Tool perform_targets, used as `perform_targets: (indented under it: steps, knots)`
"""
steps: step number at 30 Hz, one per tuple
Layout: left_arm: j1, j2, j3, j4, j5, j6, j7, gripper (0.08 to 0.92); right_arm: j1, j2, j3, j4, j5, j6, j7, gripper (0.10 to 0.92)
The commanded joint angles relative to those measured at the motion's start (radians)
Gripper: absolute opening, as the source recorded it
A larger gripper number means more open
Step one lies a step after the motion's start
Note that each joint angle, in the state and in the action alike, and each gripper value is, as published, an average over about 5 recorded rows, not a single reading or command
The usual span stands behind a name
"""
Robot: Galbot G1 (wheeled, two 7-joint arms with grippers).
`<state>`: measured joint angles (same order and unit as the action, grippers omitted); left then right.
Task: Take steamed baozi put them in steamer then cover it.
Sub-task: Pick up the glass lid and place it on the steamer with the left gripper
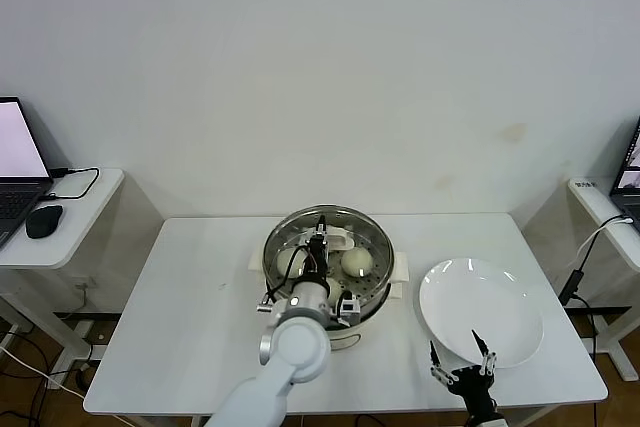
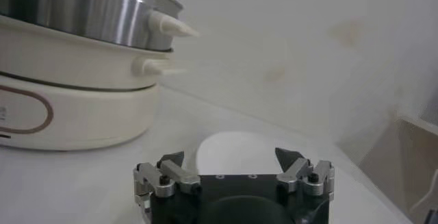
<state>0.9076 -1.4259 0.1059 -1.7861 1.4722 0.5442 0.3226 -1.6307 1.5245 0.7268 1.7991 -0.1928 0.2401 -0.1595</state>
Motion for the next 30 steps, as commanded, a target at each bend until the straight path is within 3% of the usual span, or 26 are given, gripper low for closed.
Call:
perform_targets:
  steps: [1,30]
  knots:
    - [0.002,-0.012,0.0,0.016,0.011,-0.002,-0.005,0.139,-0.001,-0.003,0.003,0.004,0.006,0.001,-0.001,0.823]
    - [0.015,-0.01,-0.006,0.005,0.004,-0.005,0.006,0.139,-0.001,-0.006,-0.005,-0.003,0.003,0.004,-0.008,0.823]
